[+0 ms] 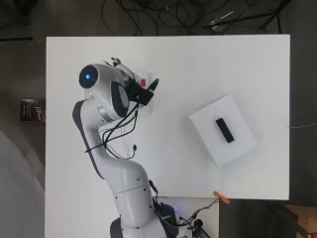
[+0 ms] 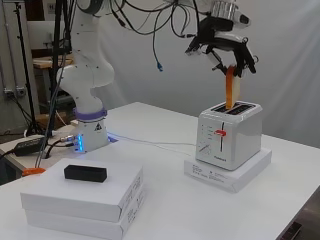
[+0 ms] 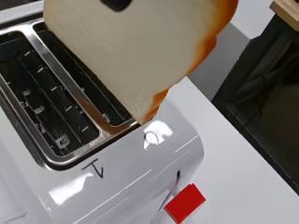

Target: Teleoperate dual arm-hand system to toast a bread

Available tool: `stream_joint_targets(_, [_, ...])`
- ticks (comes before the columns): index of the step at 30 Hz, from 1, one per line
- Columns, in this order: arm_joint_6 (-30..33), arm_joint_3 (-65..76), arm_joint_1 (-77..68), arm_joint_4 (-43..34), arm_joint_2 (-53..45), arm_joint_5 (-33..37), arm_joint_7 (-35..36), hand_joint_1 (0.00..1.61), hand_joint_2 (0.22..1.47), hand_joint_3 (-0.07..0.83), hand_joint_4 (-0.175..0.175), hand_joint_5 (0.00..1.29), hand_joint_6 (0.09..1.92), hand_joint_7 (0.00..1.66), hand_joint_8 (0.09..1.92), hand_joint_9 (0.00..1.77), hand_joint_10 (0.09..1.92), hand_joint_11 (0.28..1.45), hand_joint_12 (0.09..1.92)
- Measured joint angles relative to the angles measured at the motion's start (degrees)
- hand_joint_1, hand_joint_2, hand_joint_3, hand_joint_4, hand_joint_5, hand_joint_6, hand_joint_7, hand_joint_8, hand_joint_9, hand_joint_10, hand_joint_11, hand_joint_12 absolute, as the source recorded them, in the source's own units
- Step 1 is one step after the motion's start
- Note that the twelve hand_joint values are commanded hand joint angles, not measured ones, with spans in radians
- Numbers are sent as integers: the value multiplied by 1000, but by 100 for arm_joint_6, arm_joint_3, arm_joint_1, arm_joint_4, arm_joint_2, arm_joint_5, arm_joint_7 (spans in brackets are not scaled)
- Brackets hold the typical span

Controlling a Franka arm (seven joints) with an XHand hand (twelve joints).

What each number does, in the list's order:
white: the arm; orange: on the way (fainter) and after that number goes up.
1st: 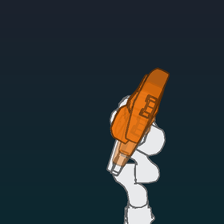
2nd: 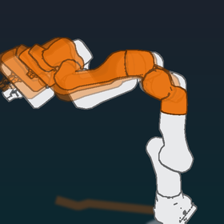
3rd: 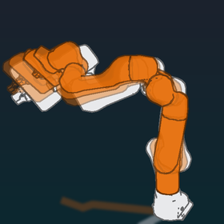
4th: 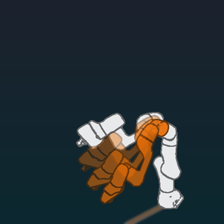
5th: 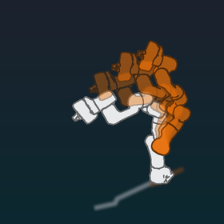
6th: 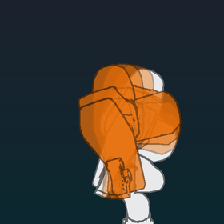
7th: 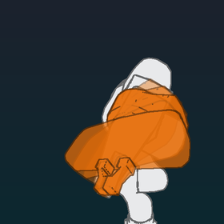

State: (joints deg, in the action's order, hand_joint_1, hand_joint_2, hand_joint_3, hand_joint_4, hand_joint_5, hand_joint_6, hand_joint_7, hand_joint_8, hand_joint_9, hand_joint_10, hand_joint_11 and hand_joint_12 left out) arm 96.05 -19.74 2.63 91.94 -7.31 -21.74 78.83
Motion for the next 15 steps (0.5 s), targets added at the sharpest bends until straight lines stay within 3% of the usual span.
stream_joint_targets(1, [-71, -12, -32, -38, -48, -59, -118, 1285, 1135, -1, -126, 801, 1345, 1040, 744, 1102, 558, 777, 87])
stream_joint_targets(4, [-343, 10, -138, -336, -293, -206, -530, 1349, 1124, 0, -165, 766, 1339, 1010, 763, 1074, 870, 806, 87])
stream_joint_targets(6, [-461, 49, -203, -566, -505, -247, -819, 1362, 1123, 1, -174, 753, 1334, 1005, 771, 1069, 943, 823, 87])
stream_joint_targets(15, [-645, -66, -373, -962, -808, -89, -1192, 1366, 1119, 0, -175, 766, 1344, 1009, 772, 1065, 920, 833, 87])
